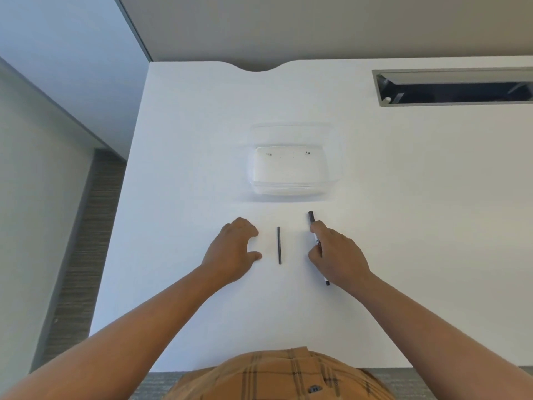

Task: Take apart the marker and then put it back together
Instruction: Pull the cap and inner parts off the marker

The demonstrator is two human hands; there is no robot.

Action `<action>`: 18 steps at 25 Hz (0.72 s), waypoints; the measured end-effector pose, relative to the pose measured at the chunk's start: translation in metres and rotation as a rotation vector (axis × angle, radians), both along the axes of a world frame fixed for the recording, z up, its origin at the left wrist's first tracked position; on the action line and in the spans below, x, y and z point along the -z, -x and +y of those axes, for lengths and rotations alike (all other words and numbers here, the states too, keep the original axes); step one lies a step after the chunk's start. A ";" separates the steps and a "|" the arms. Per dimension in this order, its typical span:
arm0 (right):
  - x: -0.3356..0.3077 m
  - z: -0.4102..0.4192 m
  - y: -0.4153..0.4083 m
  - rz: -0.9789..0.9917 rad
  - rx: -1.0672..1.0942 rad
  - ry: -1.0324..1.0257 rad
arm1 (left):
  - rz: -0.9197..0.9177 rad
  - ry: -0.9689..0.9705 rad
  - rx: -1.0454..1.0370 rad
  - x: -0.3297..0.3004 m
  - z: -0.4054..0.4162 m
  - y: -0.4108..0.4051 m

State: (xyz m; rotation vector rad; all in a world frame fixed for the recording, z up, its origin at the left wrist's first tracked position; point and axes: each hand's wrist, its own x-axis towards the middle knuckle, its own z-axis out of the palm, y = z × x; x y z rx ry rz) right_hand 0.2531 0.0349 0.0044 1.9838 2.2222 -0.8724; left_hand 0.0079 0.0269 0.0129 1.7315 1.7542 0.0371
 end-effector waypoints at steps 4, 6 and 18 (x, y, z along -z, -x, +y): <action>-0.011 0.000 -0.003 0.434 0.248 0.198 | -0.418 0.119 -0.226 -0.021 -0.006 -0.030; -0.023 0.001 0.001 0.702 0.460 0.338 | -0.533 0.011 -0.135 -0.029 -0.008 -0.041; -0.053 0.000 0.014 0.777 0.437 0.262 | -0.648 -0.448 0.049 -0.057 -0.007 -0.051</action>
